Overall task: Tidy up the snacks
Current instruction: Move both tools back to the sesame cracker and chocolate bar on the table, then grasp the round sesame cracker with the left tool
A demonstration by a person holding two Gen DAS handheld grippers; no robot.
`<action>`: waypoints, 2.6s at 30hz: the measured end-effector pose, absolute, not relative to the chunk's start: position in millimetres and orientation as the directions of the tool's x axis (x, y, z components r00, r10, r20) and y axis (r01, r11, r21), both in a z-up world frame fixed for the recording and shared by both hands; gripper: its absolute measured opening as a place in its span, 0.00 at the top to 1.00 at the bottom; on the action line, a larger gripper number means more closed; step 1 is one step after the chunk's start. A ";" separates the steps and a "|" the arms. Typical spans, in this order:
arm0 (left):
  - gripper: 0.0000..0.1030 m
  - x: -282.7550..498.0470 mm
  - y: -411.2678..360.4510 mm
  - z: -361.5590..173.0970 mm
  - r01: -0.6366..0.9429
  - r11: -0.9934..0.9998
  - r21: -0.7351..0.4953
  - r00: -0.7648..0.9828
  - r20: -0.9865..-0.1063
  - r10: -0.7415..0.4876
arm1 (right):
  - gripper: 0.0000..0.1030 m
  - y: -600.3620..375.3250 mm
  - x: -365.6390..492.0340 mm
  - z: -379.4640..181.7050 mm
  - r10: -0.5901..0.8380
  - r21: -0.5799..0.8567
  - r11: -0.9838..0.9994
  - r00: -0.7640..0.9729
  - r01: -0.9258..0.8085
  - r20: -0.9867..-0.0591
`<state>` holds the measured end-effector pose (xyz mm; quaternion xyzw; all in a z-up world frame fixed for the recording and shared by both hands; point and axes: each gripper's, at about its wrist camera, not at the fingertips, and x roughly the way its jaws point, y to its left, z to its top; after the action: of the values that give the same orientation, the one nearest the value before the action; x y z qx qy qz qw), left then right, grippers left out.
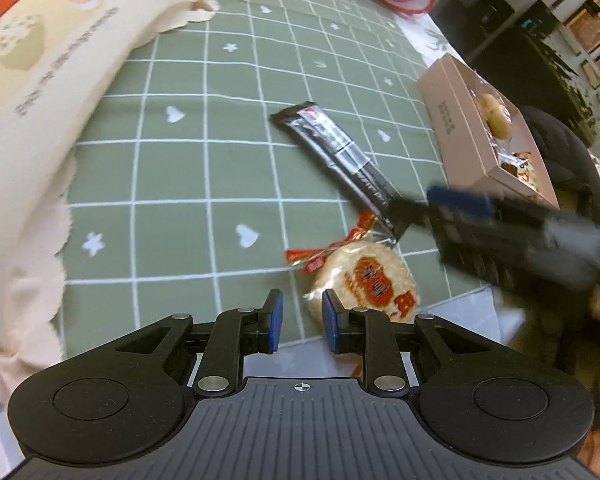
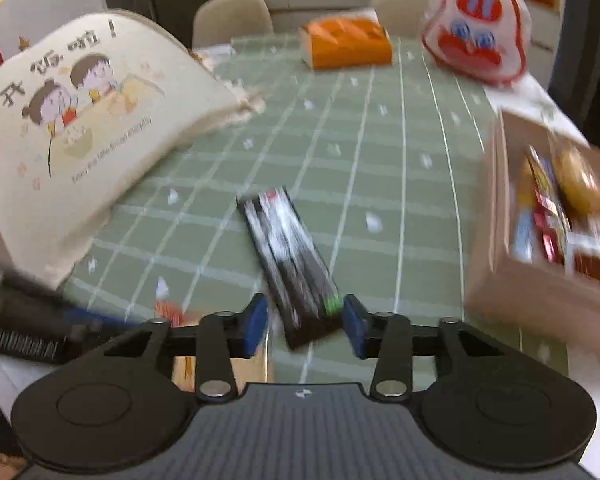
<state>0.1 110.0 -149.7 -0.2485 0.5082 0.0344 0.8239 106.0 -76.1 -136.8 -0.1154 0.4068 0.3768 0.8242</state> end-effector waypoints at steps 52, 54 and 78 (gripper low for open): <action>0.55 15.9 7.0 -127.7 0.290 0.933 -0.211 0.417 -0.850 -0.322 | 0.44 -207.4 51.5 -149.8 0.360 0.152 0.894 0.476 -0.420 -0.802; 0.57 21.5 29.5 -123.4 0.199 0.947 -0.253 0.448 -0.836 -0.317 | 0.44 -200.1 46.8 -146.2 0.406 0.175 0.867 0.456 -0.467 -0.792; 0.57 48.4 76.9 -163.4 -0.001 0.899 -0.439 0.416 -0.817 -0.399 | 0.67 -148.0 41.2 -151.0 0.533 0.261 0.746 0.315 -0.612 -0.785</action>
<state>48.4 76.9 -163.4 -0.1899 0.5265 -0.1213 0.8198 41.2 -148.0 -151.0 -0.0425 0.4665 0.3536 0.8097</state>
